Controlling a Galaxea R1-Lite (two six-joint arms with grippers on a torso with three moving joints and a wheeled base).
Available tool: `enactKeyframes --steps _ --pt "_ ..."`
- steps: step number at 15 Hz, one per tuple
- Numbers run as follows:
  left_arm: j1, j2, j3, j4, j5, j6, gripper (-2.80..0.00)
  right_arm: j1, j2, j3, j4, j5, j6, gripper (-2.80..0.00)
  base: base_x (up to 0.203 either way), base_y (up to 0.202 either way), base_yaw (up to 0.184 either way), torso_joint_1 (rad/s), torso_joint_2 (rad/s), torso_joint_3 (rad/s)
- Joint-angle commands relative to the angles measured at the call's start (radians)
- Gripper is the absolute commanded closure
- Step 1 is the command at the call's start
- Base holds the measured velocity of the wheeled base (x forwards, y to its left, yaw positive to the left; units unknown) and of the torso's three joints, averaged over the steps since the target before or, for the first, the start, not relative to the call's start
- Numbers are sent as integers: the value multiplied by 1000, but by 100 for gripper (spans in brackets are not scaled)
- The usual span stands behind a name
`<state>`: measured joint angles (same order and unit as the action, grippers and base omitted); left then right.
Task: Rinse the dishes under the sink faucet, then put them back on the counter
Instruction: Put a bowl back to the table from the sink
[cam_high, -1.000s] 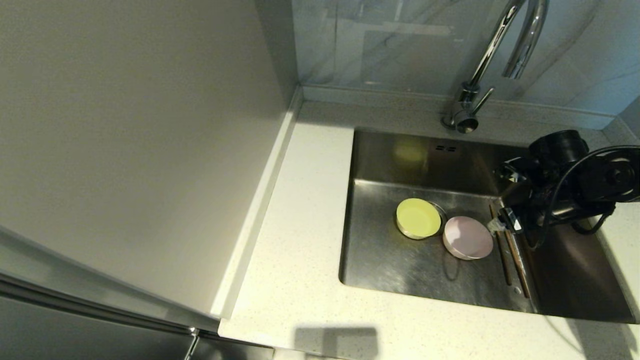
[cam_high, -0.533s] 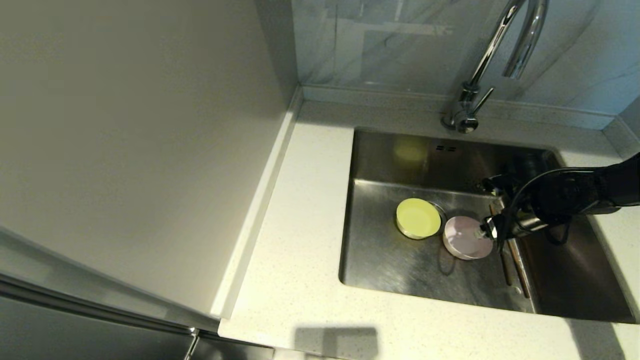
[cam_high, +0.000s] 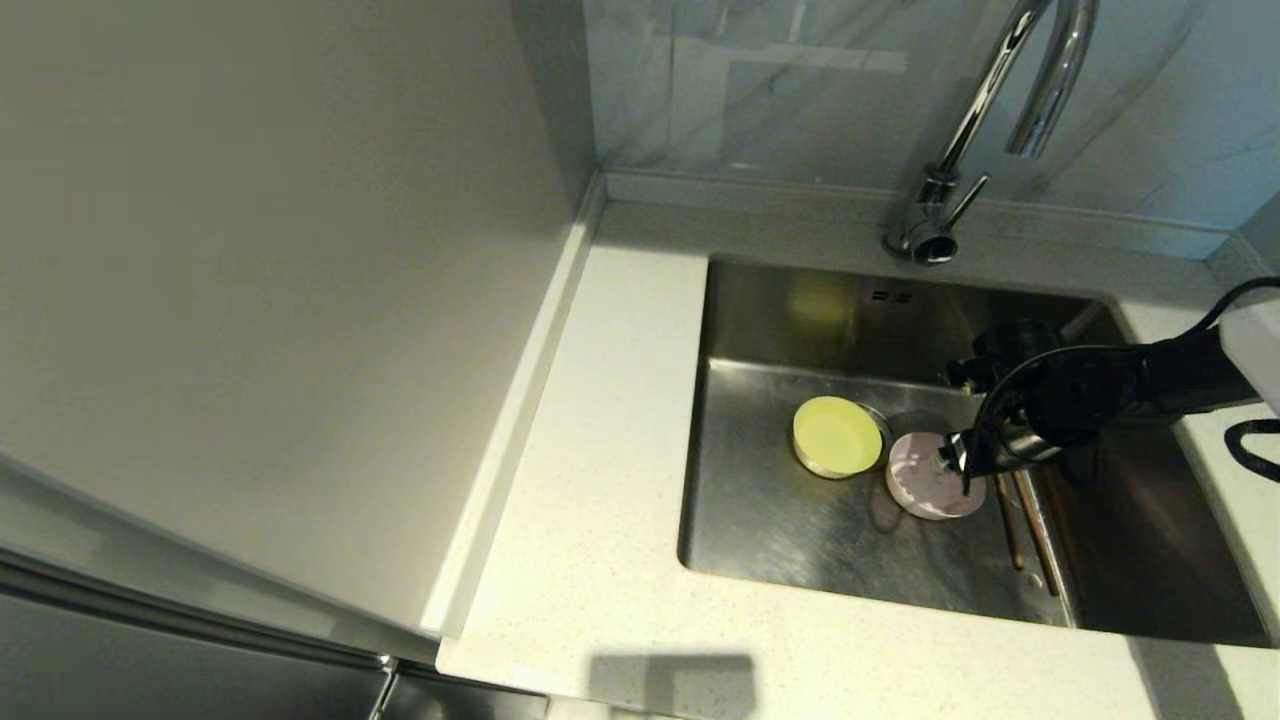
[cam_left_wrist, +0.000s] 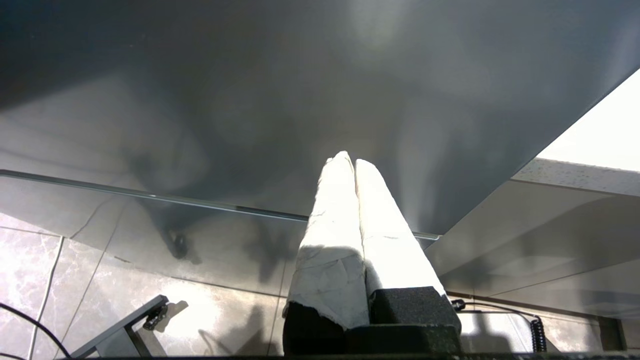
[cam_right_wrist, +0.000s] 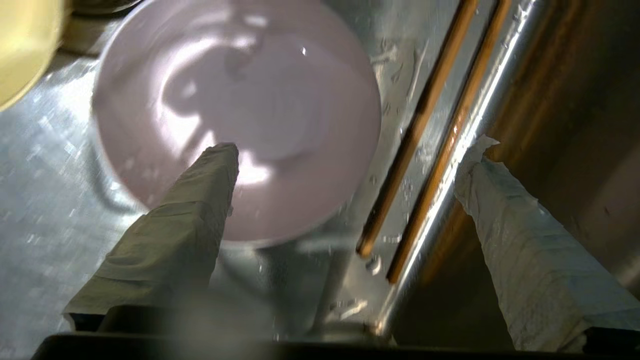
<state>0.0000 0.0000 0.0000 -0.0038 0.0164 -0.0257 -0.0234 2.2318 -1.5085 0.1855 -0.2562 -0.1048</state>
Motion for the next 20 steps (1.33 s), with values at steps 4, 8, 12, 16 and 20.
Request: enactKeyframes --steps 4,8,12,16,20 --pt "0 -3 0 -1 0 0 0 -23 116 -106 2 -1 4 -280 0 0 0 0 0 0" --pt "0 -3 0 -1 0 0 0 -47 162 -151 2 -1 2 -280 0 0 0 0 0 0" --pt "0 -3 0 -1 0 0 0 -47 175 -151 2 5 0 0 0 0 0 0 0 0" --pt "0 -3 0 -1 0 0 0 -47 174 -148 2 9 2 0 0 0 0 0 0 0" --pt "0 -3 0 -1 0 0 0 -55 151 -145 2 18 2 0 0 0 0 0 0 0"
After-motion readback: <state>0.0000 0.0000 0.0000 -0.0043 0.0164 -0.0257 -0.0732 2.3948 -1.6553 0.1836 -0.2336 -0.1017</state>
